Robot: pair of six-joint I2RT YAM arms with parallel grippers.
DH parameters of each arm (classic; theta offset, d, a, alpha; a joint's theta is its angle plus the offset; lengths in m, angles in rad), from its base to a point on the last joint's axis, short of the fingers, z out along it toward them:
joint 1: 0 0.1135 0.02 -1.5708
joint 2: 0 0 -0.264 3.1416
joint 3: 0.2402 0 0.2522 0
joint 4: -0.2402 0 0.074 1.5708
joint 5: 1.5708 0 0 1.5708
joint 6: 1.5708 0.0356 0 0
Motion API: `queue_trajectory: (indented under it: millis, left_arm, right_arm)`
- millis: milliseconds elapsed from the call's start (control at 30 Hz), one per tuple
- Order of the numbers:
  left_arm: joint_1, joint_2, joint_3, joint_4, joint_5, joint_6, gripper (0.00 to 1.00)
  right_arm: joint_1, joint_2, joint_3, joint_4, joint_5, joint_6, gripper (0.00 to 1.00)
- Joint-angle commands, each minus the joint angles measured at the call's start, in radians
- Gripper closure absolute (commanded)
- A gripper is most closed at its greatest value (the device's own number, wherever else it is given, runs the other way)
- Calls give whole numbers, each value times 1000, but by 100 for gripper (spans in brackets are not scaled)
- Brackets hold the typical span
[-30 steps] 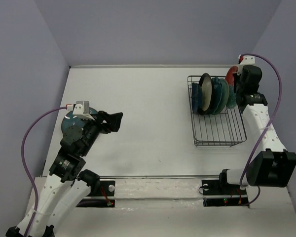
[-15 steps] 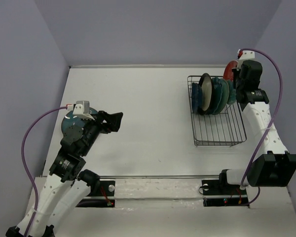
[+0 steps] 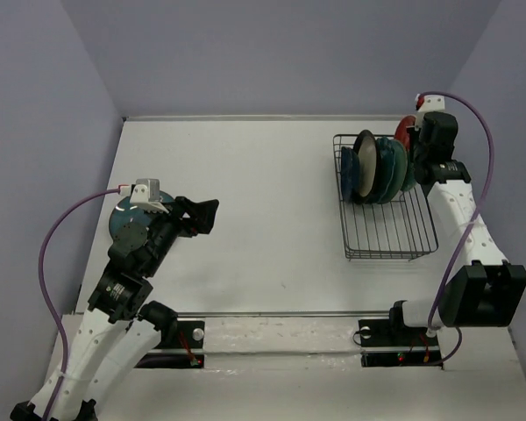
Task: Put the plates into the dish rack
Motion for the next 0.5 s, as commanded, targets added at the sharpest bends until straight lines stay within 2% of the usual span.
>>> queue_trajectory:
  millis: [0,333,467]
  left_arm:
    - [-5,-1,2,31,-6,14,2]
    - [-3,2,2,34,-5,12,2]
    - [-3,10,2,31,-9,12,2]
  right_arm:
    - [7,6,-1,241,45,16,93]
    - [7,37,-76,261,-27,139,93]
    - [7,48,-99,265,-9,199,91]
